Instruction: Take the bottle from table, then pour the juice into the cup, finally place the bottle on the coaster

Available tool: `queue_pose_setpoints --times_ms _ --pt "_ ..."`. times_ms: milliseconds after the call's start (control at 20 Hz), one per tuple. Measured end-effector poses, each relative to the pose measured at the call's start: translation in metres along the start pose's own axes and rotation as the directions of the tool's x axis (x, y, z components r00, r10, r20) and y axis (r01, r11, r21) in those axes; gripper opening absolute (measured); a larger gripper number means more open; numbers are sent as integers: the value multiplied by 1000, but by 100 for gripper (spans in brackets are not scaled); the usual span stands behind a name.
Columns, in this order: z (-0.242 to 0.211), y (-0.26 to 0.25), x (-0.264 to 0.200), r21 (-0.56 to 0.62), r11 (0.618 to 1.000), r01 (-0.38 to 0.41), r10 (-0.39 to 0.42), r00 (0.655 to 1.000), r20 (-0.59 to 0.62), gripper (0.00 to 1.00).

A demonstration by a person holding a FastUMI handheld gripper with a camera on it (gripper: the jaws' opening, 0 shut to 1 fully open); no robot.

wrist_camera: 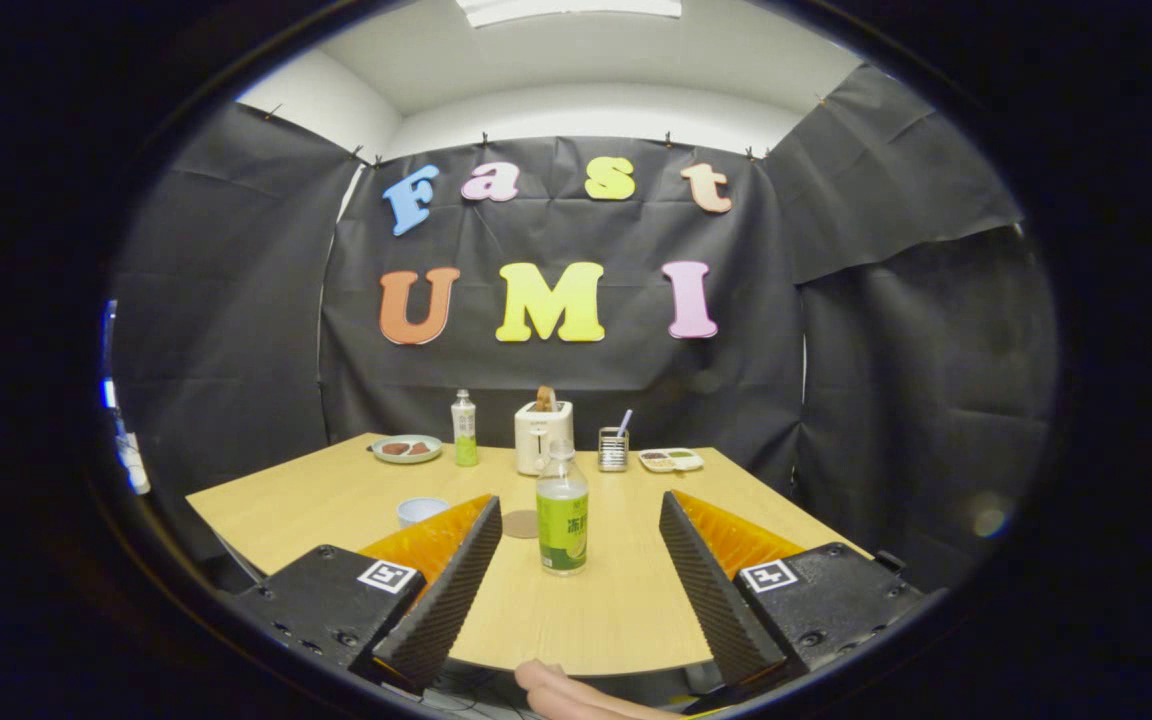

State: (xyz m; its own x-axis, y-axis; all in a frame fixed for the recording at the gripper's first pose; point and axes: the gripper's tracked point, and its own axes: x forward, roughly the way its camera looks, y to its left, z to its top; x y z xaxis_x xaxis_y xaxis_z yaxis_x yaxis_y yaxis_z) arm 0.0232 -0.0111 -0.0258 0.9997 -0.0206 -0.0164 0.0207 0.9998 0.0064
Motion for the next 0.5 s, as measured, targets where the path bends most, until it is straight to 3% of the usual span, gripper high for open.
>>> queue_pose_setpoints --times_ms 500 --pt "-36 6 74 -14 1000 -10 10 1000 -13 100"
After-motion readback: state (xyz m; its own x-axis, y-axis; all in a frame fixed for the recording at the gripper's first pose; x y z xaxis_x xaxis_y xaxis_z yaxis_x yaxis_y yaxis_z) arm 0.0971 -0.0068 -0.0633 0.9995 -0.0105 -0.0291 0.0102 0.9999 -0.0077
